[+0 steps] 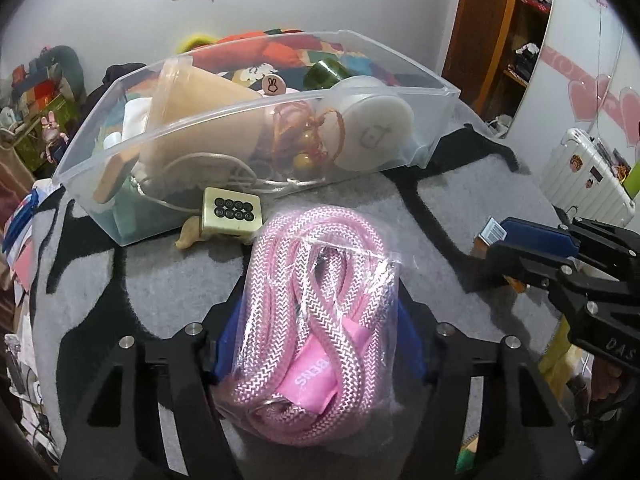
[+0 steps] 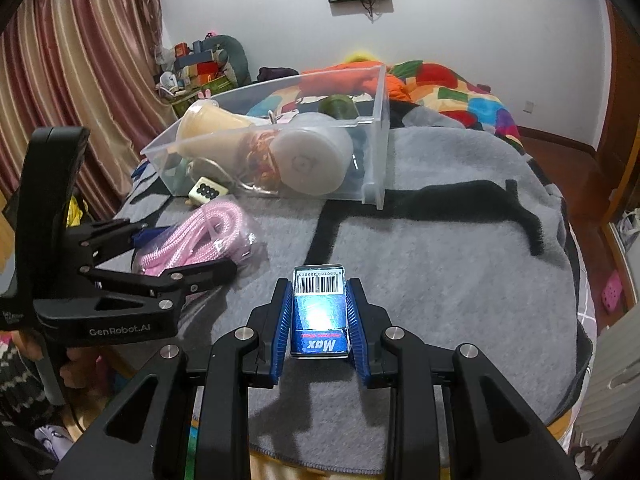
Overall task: Organize objects
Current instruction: 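Grasp the blue Max card pack with the right gripper while the left grasps the pink rope bag, then carry the card pack and pink rope bag over the clear box with both grippers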
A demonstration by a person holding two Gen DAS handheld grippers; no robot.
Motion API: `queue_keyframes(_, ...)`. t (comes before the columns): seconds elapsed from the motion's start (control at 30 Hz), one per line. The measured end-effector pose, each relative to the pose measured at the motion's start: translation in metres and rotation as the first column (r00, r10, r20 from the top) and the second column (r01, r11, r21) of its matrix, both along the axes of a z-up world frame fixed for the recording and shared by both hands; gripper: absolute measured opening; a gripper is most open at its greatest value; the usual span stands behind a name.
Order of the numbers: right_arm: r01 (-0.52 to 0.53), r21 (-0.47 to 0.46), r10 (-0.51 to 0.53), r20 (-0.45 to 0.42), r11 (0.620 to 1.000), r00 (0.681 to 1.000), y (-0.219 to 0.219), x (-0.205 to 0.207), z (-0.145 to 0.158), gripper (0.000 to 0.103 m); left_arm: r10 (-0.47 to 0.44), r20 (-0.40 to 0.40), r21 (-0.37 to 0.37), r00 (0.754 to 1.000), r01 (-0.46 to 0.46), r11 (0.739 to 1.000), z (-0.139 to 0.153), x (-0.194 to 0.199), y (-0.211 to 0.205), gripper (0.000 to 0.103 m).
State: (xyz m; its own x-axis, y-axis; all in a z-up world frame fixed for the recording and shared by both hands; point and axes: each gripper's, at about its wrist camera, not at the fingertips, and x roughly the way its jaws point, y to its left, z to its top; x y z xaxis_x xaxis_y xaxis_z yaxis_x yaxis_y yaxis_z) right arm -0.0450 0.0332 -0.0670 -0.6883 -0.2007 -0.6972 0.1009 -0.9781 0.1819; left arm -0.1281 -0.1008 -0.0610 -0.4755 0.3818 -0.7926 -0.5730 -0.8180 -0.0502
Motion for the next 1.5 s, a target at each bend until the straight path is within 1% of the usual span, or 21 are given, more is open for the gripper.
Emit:
queue_keyframes(0.1,0.004,-0.001,-0.004,-0.006,1.0,1.0,0.001,-0.001,0.001,0.025,0.0,0.009,0.02,1.0,0.0,1.0,0.002,0.003,-0.005,0.063)
queue_keyframes(0.27,0.007,-0.005,-0.007,-0.013,1.0,1.0,0.001,-0.004,0.005,0.025,0.006,0.0,0.043,1.0,-0.006,0.999,0.007,0.013,-0.014,0.062)
queue_keyframes(0.6,0.003,-0.003,-0.003,-0.046,1.0,0.999,-0.002,-0.009,0.018,0.025,0.059,-0.042,0.09,0.997,-0.055,0.994,0.026,0.02,-0.031,0.062)
queue_keyframes(0.77,-0.002,-0.002,0.002,-0.07,1.0,0.998,-0.005,-0.011,0.026,0.025,0.081,-0.058,0.13,0.995,-0.073,0.989,0.037,0.02,-0.039,0.062)
queue_keyframes(1.13,0.016,-0.003,-0.017,-0.134,1.0,0.991,-0.001,-0.02,0.047,0.025,0.16,-0.134,0.21,0.978,-0.129,0.969,0.071,0.011,-0.06,0.062)
queue_keyframes(1.27,0.017,-0.001,-0.017,-0.164,1.0,0.986,0.0,-0.025,0.059,0.025,0.183,-0.161,0.227,0.97,-0.144,0.963,0.081,0.008,-0.064,0.062)
queue_keyframes(1.5,0.018,-0.009,-0.02,-0.218,1.0,0.976,-0.003,-0.035,0.078,0.025,0.206,-0.213,0.262,0.955,-0.148,0.954,0.101,-0.001,-0.067,0.062)
